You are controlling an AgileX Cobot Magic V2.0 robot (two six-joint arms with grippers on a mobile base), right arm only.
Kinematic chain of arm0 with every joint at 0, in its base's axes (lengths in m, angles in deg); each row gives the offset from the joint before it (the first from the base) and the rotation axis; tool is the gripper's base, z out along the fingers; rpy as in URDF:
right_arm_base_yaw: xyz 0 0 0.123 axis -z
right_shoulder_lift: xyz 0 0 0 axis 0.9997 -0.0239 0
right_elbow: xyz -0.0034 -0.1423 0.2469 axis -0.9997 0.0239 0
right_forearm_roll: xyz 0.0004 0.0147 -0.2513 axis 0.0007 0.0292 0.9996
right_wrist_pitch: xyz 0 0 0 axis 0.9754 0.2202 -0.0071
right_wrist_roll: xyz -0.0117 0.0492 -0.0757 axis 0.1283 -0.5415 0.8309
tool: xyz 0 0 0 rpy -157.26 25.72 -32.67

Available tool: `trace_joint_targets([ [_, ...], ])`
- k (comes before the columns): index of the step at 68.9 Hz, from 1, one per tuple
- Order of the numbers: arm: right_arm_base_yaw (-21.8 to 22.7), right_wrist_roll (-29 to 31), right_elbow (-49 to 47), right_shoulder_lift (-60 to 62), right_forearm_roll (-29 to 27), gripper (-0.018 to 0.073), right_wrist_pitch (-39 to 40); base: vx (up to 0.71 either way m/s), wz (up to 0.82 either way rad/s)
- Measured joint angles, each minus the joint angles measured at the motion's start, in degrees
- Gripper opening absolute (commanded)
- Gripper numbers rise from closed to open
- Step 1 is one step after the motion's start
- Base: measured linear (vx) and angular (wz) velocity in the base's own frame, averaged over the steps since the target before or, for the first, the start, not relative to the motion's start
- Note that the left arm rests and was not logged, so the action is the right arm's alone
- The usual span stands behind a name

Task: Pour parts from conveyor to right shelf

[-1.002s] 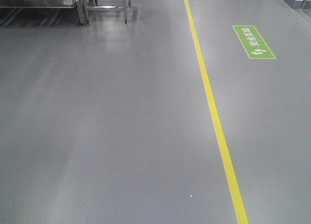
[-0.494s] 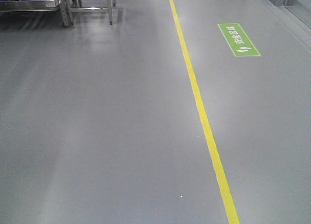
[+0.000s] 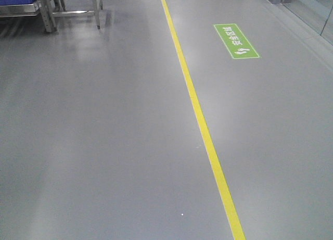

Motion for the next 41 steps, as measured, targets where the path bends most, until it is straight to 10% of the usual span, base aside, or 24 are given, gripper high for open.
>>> trace_joint_targets([
  [41,0.0,0.0,0.0,0.0,0.0,-0.0006,0.0,0.14,-0.14],
])
